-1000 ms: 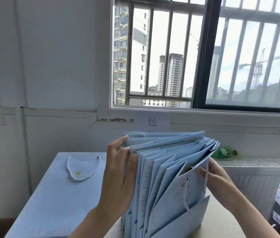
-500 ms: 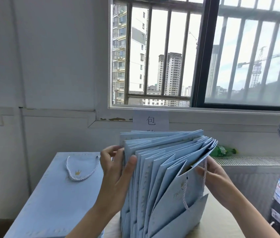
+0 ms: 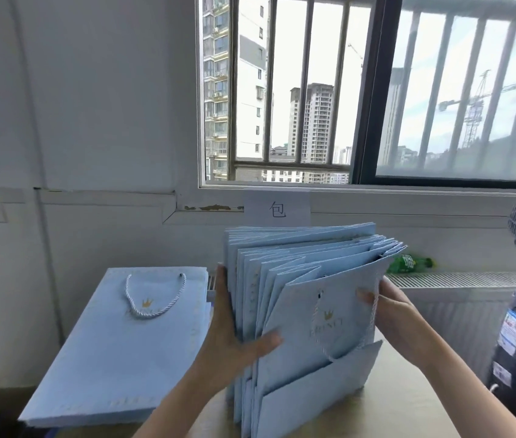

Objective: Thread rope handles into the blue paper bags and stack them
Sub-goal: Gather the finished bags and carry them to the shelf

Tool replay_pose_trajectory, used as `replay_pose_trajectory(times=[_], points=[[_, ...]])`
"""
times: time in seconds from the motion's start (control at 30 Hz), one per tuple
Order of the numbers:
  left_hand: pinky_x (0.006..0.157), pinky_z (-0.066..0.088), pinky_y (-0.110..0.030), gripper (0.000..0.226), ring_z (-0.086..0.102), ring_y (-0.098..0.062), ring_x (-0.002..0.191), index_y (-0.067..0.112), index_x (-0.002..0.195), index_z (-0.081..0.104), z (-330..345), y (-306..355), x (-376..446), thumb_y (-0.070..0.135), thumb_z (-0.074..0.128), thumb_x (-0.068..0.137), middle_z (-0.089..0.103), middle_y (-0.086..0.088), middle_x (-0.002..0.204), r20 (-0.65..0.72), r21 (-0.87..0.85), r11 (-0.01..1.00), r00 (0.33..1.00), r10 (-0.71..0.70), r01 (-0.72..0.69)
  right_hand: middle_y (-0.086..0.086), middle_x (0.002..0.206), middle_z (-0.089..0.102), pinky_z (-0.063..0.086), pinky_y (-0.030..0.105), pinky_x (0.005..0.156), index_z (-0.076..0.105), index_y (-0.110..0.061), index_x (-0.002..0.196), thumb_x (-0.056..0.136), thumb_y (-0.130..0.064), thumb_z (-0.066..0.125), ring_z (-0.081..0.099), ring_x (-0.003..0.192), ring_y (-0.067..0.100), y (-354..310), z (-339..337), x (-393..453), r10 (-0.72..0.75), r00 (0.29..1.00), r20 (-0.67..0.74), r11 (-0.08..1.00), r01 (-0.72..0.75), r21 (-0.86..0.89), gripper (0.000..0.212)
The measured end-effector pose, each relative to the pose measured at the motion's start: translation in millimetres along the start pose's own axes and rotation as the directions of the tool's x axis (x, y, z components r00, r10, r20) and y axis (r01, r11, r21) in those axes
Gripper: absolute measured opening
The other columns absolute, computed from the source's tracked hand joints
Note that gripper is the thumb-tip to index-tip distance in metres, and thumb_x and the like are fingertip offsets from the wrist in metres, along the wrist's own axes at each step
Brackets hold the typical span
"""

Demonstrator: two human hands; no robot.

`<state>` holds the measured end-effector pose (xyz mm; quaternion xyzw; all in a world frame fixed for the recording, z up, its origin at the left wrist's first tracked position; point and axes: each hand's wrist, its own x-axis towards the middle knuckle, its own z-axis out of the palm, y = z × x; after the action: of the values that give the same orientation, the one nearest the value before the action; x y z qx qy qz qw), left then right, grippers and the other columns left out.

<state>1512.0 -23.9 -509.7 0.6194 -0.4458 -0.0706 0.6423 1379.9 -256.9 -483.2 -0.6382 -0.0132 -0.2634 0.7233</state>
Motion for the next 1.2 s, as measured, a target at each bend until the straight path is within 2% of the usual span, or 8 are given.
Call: replay_pose_trajectory(times=[0.13, 0.27, 0.4, 0.6, 0.83, 0.93, 1.1, 1.2], points=[[0.092, 0.053, -0.035, 0.145, 0.055, -0.018, 0.122, 0.024, 0.152, 0.011, -8, -7, 17, 0.059, 0.089, 0.035, 0.049, -0.002, 0.141, 0.048, -0.268, 0.948, 0.985, -0.166, 0.172, 0.008, 0.095, 0.073, 0.057, 0.031, 0.061, 0.075, -0.018, 0.090, 0.021, -0.040, 0.094, 0.071, 0.082, 0.023, -3, 10, -11, 0.097, 0.995, 0.021, 0.995, -0.097, -0.014, 0.076], [0.067, 0.054, -0.023, 0.091, 0.066, -0.021, 0.099, 0.019, 0.125, 0.049, 7, 0, 29, 0.044, 0.079, 0.043, 0.065, -0.006, 0.112, -0.080, -0.322, 0.940, 0.986, -0.145, 0.112, 0.008, 0.099, 0.073, 0.059, 0.034, 0.066, 0.065, -0.014, 0.105, 0.019, -0.047, 0.093, 0.070, 0.087, 0.024, -4, 17, -4, 0.055, 0.997, -0.054, 0.997, -0.058, -0.047, 0.096], [0.074, 0.055, -0.028, 0.082, 0.065, -0.021, 0.100, 0.020, 0.119, 0.049, -1, 11, 43, 0.044, 0.078, 0.047, 0.065, -0.004, 0.111, -0.085, -0.262, 0.963, 0.993, -0.080, 0.055, 0.005, 0.107, 0.071, 0.058, 0.031, 0.070, 0.060, -0.015, 0.116, 0.027, -0.052, 0.091, 0.068, 0.096, 0.022, -20, 15, 4, 0.003, 0.998, -0.056, 0.991, -0.011, -0.132, 0.101], [0.091, 0.051, -0.033, 0.109, 0.059, -0.018, 0.117, 0.024, 0.134, 0.043, -10, -9, 24, 0.062, 0.086, 0.042, 0.064, 0.003, 0.123, 0.102, -0.246, 0.946, 0.976, -0.190, 0.210, 0.001, 0.116, 0.068, 0.056, 0.029, 0.075, 0.050, -0.022, 0.125, 0.034, -0.052, 0.091, 0.065, 0.105, 0.020, 14, 4, -14, 0.143, 0.989, -0.032, 0.984, -0.145, -0.101, 0.105], [0.080, 0.056, -0.036, 0.101, 0.065, -0.026, 0.105, 0.016, 0.130, 0.046, 3, -18, 22, 0.039, 0.089, 0.042, 0.065, -0.012, 0.119, -0.055, -0.320, 0.936, 0.983, -0.174, 0.148, 0.011, 0.106, 0.070, 0.055, 0.035, 0.070, 0.054, -0.014, 0.121, 0.024, -0.038, 0.095, 0.068, 0.096, 0.030, 29, 4, -11, 0.143, 0.989, -0.047, 0.983, -0.147, -0.114, 0.108], [0.076, 0.054, -0.025, 0.111, 0.064, -0.022, 0.107, 0.013, 0.129, 0.048, -7, -11, 24, 0.052, 0.092, 0.035, 0.069, -0.005, 0.114, 0.094, -0.258, 0.953, 0.986, -0.140, 0.160, 0.013, 0.104, 0.071, 0.055, 0.029, 0.068, 0.057, -0.005, 0.116, 0.025, -0.037, 0.094, 0.069, 0.094, 0.027, 19, -1, -11, 0.126, 0.992, 0.012, 0.982, -0.123, -0.145, 0.104], [0.111, 0.031, -0.041, 0.123, 0.030, -0.009, 0.140, 0.037, 0.149, 0.018, -39, 43, 45, 0.084, 0.067, 0.047, 0.032, 0.013, 0.152, 0.079, -0.079, 0.996, 0.996, 0.052, -0.045, 0.008, 0.110, 0.069, 0.054, 0.024, 0.072, 0.050, -0.012, 0.124, 0.037, -0.026, 0.091, 0.066, 0.101, 0.024, 5, -4, -2, 0.058, 0.998, 0.015, 0.984, -0.055, -0.171, 0.097], [0.107, 0.018, -0.022, 0.106, 0.025, 0.019, 0.128, 0.046, 0.140, 0.032, -33, 101, 69, 0.100, 0.032, 0.048, 0.025, 0.027, 0.148, 0.130, 0.241, 0.956, 0.982, 0.140, -0.168, 0.006, 0.111, 0.069, 0.055, 0.026, 0.073, 0.046, -0.018, 0.126, 0.045, -0.016, 0.082, 0.066, 0.102, 0.023, 7, -2, 2, 0.054, 0.999, -0.002, 0.987, -0.054, -0.151, 0.090]])
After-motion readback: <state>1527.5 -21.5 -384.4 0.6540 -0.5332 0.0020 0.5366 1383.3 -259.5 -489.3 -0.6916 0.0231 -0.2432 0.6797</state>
